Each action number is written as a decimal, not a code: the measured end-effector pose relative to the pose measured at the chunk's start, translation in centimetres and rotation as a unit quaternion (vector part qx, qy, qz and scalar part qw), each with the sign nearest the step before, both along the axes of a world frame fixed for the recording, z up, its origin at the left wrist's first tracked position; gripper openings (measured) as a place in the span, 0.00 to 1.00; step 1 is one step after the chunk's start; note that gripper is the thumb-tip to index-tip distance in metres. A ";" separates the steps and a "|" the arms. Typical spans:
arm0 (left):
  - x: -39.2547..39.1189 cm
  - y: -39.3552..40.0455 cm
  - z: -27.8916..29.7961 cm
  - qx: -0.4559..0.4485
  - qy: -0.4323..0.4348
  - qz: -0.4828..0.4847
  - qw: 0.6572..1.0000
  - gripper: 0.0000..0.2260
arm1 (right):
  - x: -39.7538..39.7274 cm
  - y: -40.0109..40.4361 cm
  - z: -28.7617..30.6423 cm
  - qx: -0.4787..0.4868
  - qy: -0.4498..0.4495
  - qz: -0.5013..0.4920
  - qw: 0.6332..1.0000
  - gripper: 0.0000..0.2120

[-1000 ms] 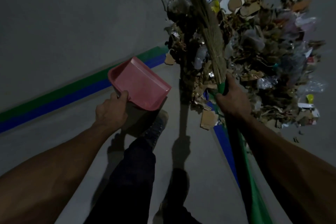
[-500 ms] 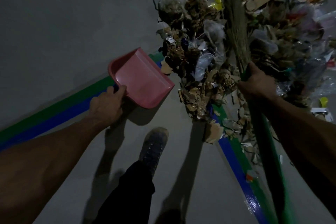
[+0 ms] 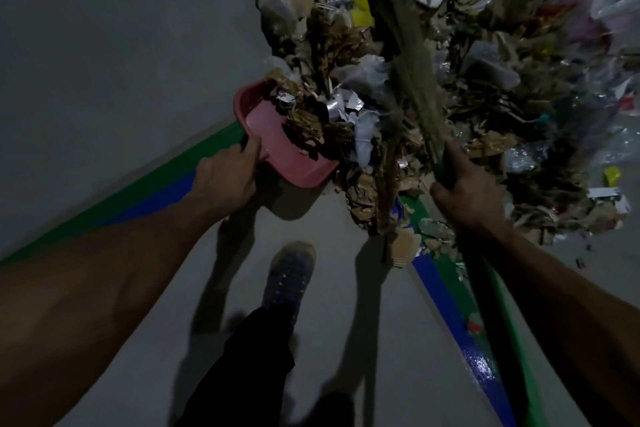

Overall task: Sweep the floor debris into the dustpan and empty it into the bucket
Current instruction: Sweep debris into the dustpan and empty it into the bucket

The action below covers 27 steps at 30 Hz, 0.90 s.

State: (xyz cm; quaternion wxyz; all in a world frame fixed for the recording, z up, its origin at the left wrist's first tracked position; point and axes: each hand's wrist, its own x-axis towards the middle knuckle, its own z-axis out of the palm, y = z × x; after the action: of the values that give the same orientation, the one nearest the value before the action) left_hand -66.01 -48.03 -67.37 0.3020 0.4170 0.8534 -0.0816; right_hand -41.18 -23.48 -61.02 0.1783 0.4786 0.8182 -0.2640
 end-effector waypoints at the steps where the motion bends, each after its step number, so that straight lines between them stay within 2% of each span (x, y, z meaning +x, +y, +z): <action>1: -0.2 0.0 -0.2 -0.001 0.002 -0.006 1.000 0.25 | -0.1 1.2 0.1 0.009 -0.009 -0.007 1.000 0.37; 5: -1.1 -0.4 -1.1 0.009 -0.007 -0.033 0.999 0.26 | -1.1 4.8 -0.6 -0.003 -0.068 0.004 0.998 0.35; 9: -1.5 -0.2 -2.1 0.031 -0.025 -0.041 0.998 0.23 | -1.7 3.0 -2.0 -0.033 -0.075 0.068 0.994 0.31; 12: -1.1 0.8 -2.4 0.043 -0.017 -0.050 0.998 0.21 | -1.8 0.0 -3.1 -0.042 -0.045 0.055 0.997 0.31; 17: -0.5 1.9 -1.9 0.009 0.003 -0.059 0.998 0.27 | -1.7 -4.3 -3.2 -0.054 -0.019 0.062 0.996 0.36; 22: -0.4 0.7 -1.8 -0.015 -0.026 -0.006 1.000 0.26 | 0.0 -2.9 -1.3 -0.039 0.006 0.004 0.999 0.37; 27: -0.2 -0.6 -2.7 -0.007 -0.012 -0.019 1.000 0.27 | 2.3 -0.1 -0.9 -0.021 -0.062 -0.024 0.998 0.36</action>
State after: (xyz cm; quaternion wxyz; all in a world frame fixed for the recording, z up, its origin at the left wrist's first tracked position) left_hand -66.19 -48.59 -70.08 0.3138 0.4322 0.8408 -0.0884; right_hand -38.85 -23.56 -61.94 0.2325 0.5101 0.7880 -0.2547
